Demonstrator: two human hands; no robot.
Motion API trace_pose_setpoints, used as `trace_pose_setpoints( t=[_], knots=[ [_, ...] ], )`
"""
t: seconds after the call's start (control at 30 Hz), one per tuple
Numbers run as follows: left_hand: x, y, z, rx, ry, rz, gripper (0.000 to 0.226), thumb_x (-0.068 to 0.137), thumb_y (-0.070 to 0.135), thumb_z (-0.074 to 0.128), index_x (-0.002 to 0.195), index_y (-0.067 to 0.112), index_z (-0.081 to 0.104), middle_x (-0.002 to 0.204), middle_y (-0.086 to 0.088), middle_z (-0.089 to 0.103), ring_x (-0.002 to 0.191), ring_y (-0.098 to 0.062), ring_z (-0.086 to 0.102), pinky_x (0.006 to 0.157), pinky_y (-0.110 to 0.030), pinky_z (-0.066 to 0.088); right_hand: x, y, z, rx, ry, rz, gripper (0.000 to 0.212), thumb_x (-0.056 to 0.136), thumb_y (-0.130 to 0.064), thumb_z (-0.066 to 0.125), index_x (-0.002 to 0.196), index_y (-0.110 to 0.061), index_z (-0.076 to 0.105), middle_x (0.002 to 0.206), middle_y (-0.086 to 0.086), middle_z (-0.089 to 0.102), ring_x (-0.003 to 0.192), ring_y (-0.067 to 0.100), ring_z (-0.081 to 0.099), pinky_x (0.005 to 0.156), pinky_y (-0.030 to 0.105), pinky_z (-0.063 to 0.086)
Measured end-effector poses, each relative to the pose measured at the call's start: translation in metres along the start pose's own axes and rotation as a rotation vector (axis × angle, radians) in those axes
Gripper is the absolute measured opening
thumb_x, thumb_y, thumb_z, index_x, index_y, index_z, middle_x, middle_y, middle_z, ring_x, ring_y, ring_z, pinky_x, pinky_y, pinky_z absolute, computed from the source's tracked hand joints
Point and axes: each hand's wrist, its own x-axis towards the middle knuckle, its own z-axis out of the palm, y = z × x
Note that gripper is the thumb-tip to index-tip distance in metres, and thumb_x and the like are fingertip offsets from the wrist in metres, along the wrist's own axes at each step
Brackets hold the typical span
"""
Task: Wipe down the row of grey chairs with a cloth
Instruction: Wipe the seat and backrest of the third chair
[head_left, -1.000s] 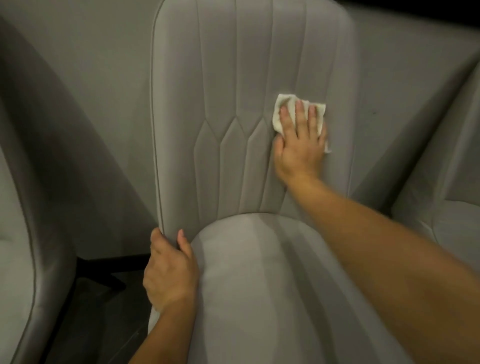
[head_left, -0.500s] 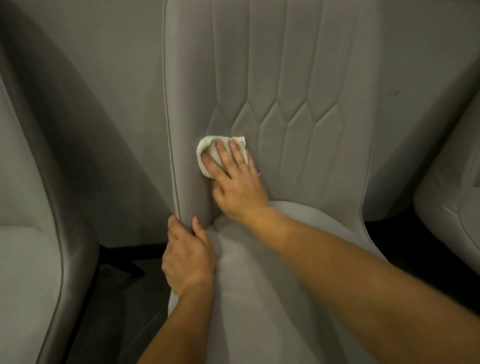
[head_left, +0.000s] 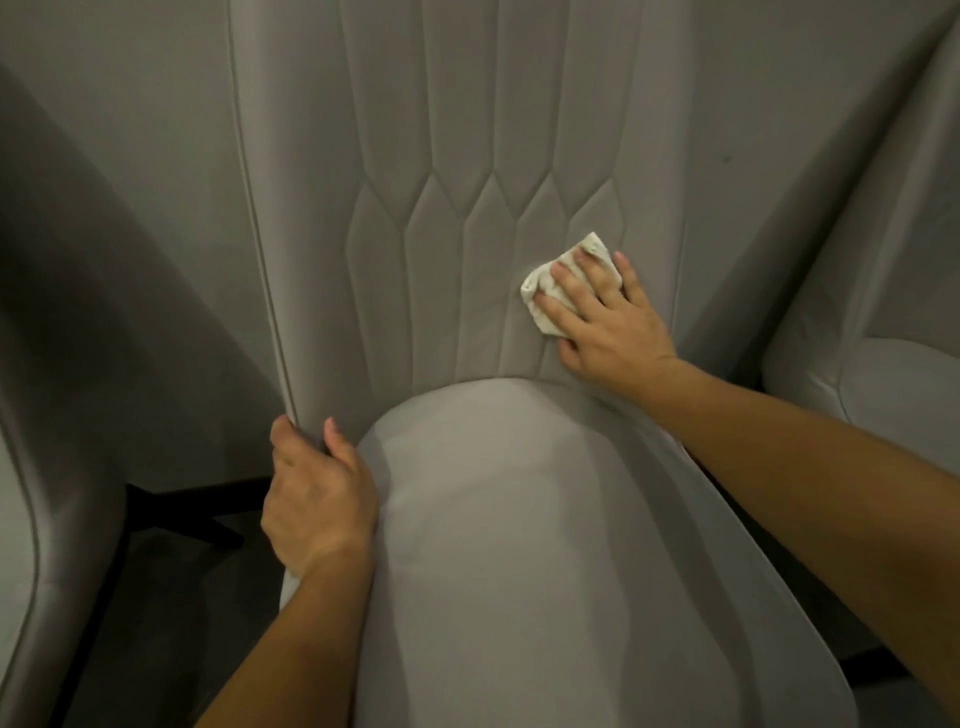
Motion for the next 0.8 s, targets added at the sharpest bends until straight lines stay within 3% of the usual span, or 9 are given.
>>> trace_pose_setpoints(
  t=[0.07,0.17,0.3,0.37,0.43,0.53,0.7,0.8],
  knots=[
    [0.0,0.001,0.001,0.008,0.007,-0.006,0.053,0.101,0.052,0.028,0.137,0.014,0.031,0.127,-0.021,0.058,0.094,-0.048,0.061,0.072,-0.05,0.044,0.01,-0.023,-0.001,0.117,0.028,0.173,0.051,0.086,-0.029,0.058,0.136,-0.019,0.058,0.146,0.014,0.05,0.142,0.04,0.036,0.118,0.06,0.019],
    [0.0,0.002,0.001,0.007,0.01,0.003,0.053,0.101,0.051,0.028,0.137,0.013,0.032,0.126,-0.021,0.059,0.093,-0.048,0.061,0.07,-0.049,0.043,0.024,-0.078,-0.012,0.392,-0.017,0.482,0.062,0.072,-0.026,0.064,0.133,-0.017,0.06,0.141,0.014,0.053,0.141,0.037,0.037,0.115,0.055,0.026],
    [-0.001,0.002,0.001,0.0,0.012,0.003,0.054,0.101,0.052,0.028,0.137,0.012,0.033,0.123,-0.02,0.061,0.091,-0.047,0.061,0.069,-0.049,0.044,0.033,-0.147,-0.023,0.748,-0.062,0.634,0.057,0.068,-0.018,0.065,0.124,-0.015,0.063,0.128,0.012,0.055,0.135,0.035,0.041,0.109,0.045,0.039],
    [-0.001,0.003,0.001,0.007,0.007,-0.001,0.053,0.101,0.052,0.028,0.136,0.012,0.033,0.123,-0.018,0.06,0.092,-0.046,0.061,0.07,-0.049,0.044,0.035,-0.162,-0.024,0.808,-0.124,0.65,0.048,0.07,-0.02,0.062,0.118,-0.018,0.064,0.12,0.007,0.057,0.128,0.036,0.042,0.108,0.043,0.038],
    [0.0,0.005,0.001,0.014,-0.004,-0.006,0.052,0.101,0.051,0.029,0.136,0.012,0.034,0.125,-0.017,0.06,0.093,-0.045,0.061,0.07,-0.049,0.044,0.034,-0.167,-0.026,0.811,-0.292,0.628,0.042,0.074,-0.027,0.06,0.116,-0.026,0.063,0.118,0.001,0.058,0.123,0.033,0.043,0.1,0.045,0.041],
    [0.0,0.007,-0.001,0.002,-0.004,0.004,0.052,0.101,0.05,0.029,0.136,0.011,0.034,0.125,-0.017,0.06,0.093,-0.045,0.061,0.069,-0.048,0.044,0.03,-0.164,-0.03,0.752,-0.529,0.48,0.043,0.077,-0.039,0.053,0.119,-0.037,0.059,0.124,-0.004,0.056,0.12,0.027,0.043,0.092,0.044,0.037],
    [-0.001,0.009,-0.001,0.002,0.003,0.013,0.051,0.101,0.05,0.029,0.136,0.014,0.034,0.123,-0.015,0.061,0.093,-0.042,0.063,0.07,-0.048,0.046,0.039,-0.144,-0.032,0.77,-0.697,0.377,0.045,0.078,-0.051,0.05,0.122,-0.043,0.056,0.128,-0.005,0.052,0.122,0.028,0.042,0.087,0.043,0.032],
    [-0.001,0.01,0.0,-0.001,0.01,0.012,0.051,0.101,0.051,0.028,0.136,0.014,0.033,0.122,-0.016,0.061,0.092,-0.043,0.063,0.069,-0.046,0.044,0.035,-0.144,-0.031,0.724,-0.726,0.357,0.062,0.075,-0.077,0.042,0.126,-0.044,0.053,0.132,-0.007,0.05,0.125,0.027,0.041,0.096,0.051,0.031]
  ],
)
